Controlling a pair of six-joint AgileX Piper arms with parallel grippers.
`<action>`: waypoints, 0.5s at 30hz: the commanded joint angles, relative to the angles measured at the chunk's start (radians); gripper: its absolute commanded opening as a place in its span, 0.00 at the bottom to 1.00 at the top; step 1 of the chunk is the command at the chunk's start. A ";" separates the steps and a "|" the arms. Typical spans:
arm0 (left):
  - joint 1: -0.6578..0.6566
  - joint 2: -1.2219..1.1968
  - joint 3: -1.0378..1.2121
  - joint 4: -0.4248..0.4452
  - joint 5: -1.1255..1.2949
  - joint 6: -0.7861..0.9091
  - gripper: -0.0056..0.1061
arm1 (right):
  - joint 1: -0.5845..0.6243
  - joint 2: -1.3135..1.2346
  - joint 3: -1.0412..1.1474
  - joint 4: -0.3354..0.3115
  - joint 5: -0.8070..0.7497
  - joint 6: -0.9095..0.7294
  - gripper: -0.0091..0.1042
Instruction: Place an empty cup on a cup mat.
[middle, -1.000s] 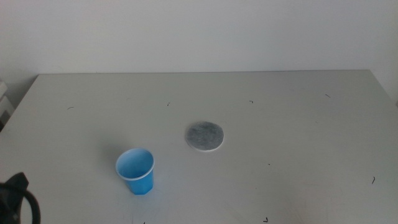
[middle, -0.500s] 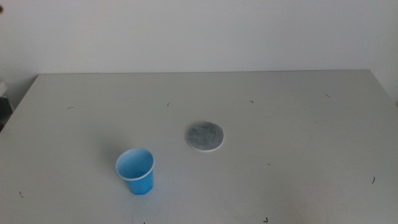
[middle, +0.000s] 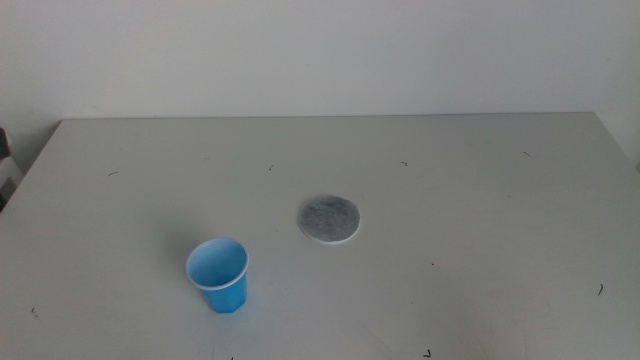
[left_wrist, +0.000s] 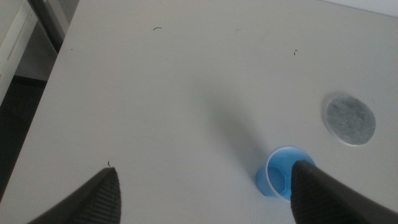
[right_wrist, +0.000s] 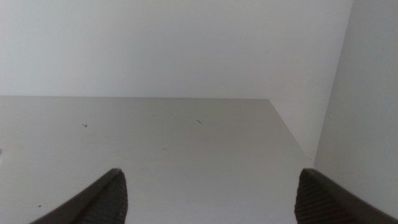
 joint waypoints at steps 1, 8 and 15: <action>0.001 -0.004 -0.034 0.000 -0.044 -0.004 0.99 | -0.001 -0.019 -0.012 -0.009 -0.078 -0.008 0.91; 0.001 -0.004 -0.029 0.017 -0.028 -0.004 0.99 | -0.001 -0.019 -0.012 -0.009 -0.078 -0.008 0.91; 0.001 -0.004 -0.029 0.033 -0.029 -0.004 0.99 | -0.001 -0.019 -0.012 -0.009 -0.078 -0.008 0.91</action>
